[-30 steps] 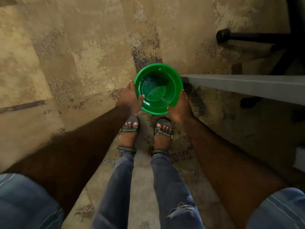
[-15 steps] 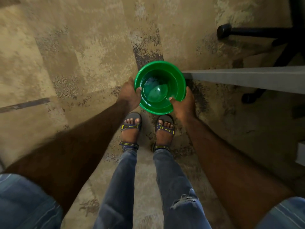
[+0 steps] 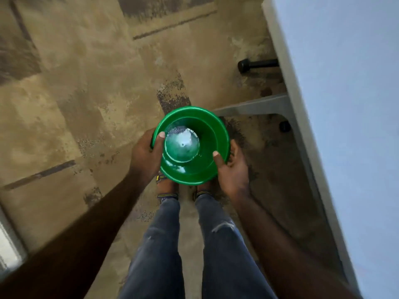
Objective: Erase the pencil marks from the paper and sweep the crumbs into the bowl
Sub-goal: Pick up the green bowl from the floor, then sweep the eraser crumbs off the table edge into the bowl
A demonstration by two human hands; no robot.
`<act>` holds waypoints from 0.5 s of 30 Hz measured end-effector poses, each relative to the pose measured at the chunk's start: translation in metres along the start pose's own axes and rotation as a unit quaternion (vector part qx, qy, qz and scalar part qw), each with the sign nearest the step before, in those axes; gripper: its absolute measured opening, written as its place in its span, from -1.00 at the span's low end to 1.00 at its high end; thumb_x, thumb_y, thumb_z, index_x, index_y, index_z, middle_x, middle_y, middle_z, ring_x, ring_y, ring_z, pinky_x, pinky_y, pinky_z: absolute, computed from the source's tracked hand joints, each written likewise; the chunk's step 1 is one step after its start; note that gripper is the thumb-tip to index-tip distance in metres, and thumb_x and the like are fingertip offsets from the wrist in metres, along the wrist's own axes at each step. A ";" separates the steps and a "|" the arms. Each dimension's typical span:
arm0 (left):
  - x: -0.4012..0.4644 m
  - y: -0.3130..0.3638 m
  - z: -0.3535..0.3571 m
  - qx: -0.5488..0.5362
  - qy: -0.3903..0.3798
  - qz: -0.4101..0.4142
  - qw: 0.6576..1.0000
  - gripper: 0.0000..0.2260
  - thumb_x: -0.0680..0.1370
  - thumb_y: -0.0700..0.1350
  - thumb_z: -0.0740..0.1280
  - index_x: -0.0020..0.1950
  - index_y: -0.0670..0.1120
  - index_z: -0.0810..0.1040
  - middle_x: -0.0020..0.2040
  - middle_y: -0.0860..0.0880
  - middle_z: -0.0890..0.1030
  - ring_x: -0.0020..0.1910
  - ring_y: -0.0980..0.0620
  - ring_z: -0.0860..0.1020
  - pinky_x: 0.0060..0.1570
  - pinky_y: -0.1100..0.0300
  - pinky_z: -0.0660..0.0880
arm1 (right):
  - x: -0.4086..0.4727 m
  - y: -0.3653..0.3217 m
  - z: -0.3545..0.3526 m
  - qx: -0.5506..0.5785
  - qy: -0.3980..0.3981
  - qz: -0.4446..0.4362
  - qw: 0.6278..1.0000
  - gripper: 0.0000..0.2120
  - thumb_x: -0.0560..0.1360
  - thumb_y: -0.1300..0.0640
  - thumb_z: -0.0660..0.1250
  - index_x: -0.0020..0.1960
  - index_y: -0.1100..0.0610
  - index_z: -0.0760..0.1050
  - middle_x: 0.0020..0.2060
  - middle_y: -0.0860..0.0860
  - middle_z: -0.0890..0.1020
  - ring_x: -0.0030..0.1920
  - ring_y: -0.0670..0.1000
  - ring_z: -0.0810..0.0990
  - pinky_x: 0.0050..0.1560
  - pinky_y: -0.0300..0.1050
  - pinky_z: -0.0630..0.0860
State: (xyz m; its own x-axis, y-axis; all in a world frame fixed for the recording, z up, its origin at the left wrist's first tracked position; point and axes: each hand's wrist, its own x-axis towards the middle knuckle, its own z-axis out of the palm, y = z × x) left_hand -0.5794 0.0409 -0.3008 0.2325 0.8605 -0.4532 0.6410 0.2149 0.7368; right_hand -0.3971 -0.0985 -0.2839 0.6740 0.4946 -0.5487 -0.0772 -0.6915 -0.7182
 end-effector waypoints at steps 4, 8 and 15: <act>-0.037 0.039 -0.029 -0.018 -0.010 0.019 1.000 -0.73 0.72 0.14 0.23 0.21 0.05 0.64 -0.10 0.00 0.69 -0.09 -0.01 0.69 -0.06 -0.04 0.66 | -0.044 -0.036 -0.037 0.017 -0.015 -0.013 1.000 -0.55 0.60 -0.04 0.50 0.42 -0.30 0.48 0.26 -0.28 0.59 0.28 -0.30 0.59 0.44 0.01 0.53; -0.060 0.069 -0.047 -0.005 -0.023 0.029 0.999 -0.72 0.71 0.18 0.22 0.21 0.09 0.64 -0.08 -0.01 0.71 -0.08 -0.10 0.69 -0.05 -0.09 0.65 | -0.088 -0.076 -0.079 -0.050 -0.072 -0.055 0.995 -0.31 0.64 -0.22 0.41 0.68 -0.02 0.30 0.58 -0.15 0.43 0.57 -0.17 0.41 0.60 0.07 0.42; -0.081 0.107 -0.044 0.023 -0.032 0.041 0.998 -0.77 0.75 0.07 0.22 0.15 0.04 0.65 -0.19 0.02 0.67 -0.23 0.10 0.61 -0.23 0.18 0.47 | -0.126 -0.133 -0.160 -0.119 -0.004 -0.277 0.954 -0.56 0.71 -0.02 0.37 0.54 0.11 0.52 0.50 -0.07 0.56 0.52 -0.13 0.51 0.52 0.00 0.50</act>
State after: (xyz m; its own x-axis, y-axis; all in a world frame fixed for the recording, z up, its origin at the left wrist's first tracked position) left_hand -0.5623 0.0150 -0.1635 0.3316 0.8428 -0.4239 0.6499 0.1216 0.7502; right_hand -0.3540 -0.1527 -0.0509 0.5572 0.8220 -0.1176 0.4584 -0.4225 -0.7819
